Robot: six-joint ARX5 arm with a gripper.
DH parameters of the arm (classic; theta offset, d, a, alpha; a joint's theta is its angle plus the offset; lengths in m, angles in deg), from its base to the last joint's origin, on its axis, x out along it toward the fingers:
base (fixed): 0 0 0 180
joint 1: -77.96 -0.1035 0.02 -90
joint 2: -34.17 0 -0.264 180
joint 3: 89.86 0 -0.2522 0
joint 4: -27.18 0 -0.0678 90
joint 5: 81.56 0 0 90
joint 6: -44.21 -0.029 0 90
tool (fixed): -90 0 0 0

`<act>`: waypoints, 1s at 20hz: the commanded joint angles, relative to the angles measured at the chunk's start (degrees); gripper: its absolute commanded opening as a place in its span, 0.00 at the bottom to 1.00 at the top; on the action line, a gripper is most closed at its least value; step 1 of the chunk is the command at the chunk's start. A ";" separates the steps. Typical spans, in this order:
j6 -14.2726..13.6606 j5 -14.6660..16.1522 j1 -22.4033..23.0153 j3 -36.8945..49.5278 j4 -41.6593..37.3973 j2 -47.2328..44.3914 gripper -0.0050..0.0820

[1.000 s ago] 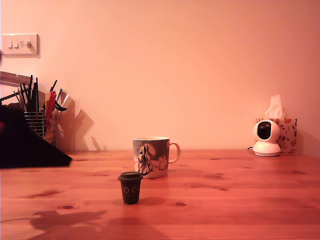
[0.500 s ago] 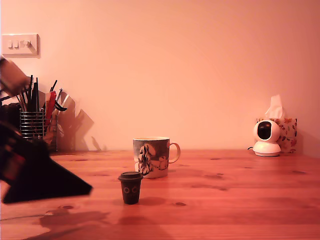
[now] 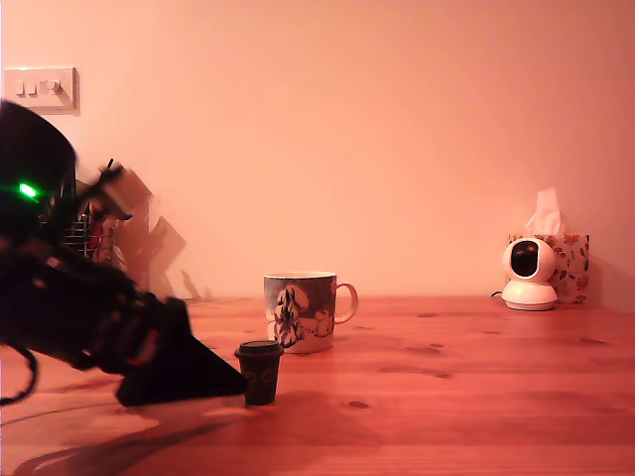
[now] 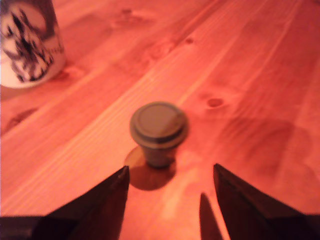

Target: Pick up the coffee capsules on the table and drop them inside the coffee cup

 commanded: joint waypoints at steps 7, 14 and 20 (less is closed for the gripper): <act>0.28 -0.46 1.07 -7.65 0.24 -8.13 0.62; 0.04 -0.52 1.77 -10.62 0.85 -10.80 0.61; 0.04 -0.90 1.77 -10.62 2.14 -10.80 0.51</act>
